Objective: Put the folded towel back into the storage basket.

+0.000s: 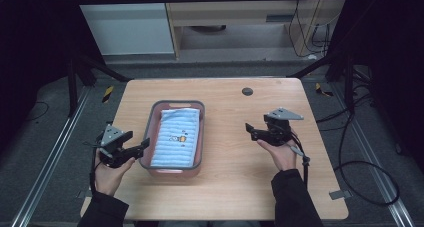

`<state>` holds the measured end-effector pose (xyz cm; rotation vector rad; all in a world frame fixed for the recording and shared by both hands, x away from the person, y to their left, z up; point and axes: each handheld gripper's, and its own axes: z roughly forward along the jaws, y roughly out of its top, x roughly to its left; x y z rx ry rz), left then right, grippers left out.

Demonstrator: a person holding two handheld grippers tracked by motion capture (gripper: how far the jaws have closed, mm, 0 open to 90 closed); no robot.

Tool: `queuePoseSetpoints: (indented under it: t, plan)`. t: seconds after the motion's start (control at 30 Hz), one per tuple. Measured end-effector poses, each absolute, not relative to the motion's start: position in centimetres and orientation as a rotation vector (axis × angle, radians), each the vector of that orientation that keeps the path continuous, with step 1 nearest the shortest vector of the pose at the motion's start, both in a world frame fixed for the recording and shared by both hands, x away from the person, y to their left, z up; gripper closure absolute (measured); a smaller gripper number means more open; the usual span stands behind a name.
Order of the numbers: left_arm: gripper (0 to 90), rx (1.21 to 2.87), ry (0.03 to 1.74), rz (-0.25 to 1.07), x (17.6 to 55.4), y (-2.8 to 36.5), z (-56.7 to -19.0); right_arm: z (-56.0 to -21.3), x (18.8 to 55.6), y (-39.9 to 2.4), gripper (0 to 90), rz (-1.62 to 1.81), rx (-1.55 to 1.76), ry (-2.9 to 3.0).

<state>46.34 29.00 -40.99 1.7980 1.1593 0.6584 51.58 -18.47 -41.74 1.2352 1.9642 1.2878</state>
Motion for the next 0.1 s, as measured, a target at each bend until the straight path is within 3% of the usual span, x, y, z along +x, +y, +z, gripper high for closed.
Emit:
queuePoseSetpoints:
  t: [0.1]
  plan:
    - [27.8,1.785,1.175,0.668,46.49,29.85,-41.00,-42.26,51.11,-19.59,22.2,1.268,1.241,1.957]
